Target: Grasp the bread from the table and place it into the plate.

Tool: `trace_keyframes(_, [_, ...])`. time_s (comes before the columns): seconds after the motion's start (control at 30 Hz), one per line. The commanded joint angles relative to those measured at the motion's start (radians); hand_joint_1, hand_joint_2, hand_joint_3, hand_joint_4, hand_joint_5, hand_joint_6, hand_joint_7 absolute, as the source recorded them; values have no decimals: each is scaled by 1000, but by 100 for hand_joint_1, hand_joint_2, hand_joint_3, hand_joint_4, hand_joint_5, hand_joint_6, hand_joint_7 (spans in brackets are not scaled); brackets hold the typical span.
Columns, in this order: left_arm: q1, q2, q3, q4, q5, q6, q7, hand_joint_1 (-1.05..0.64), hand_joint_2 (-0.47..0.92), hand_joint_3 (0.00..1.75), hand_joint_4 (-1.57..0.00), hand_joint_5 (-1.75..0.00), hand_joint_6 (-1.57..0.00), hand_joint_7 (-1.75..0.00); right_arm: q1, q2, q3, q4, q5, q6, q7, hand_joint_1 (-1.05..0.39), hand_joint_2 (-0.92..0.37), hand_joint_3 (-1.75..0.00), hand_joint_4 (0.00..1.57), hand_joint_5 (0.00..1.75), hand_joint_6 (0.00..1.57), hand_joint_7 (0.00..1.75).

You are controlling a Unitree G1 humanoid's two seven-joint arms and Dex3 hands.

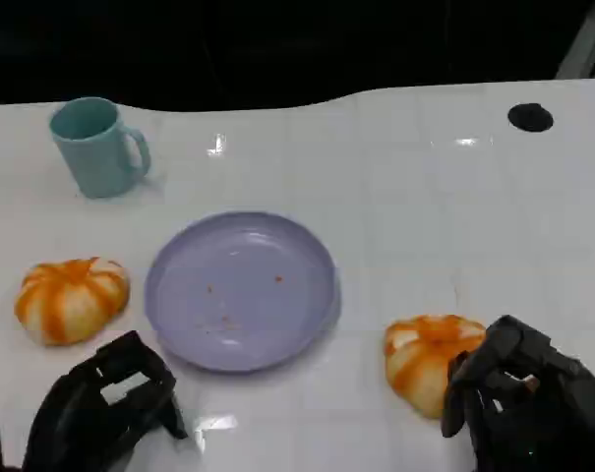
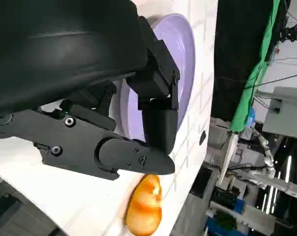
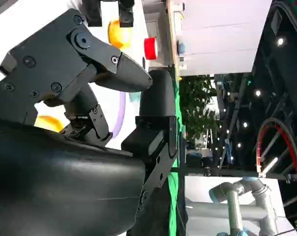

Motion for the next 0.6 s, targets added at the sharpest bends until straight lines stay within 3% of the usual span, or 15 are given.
trace_keyframes(0.03, [14,18,4,9,5,9,1,-49,92,17,-78,-168,-71,-140,3,-7,-11,-5,8,-2,4,-33,-42,-118,75,175,72,142])
trace_keyframes(0.6, [15,15,4,0,7,17,5,-52,92,17,-77,-170,-70,-142,6,-2,-14,-18,19,24,5,-30,-42,-120,76,175,73,139])
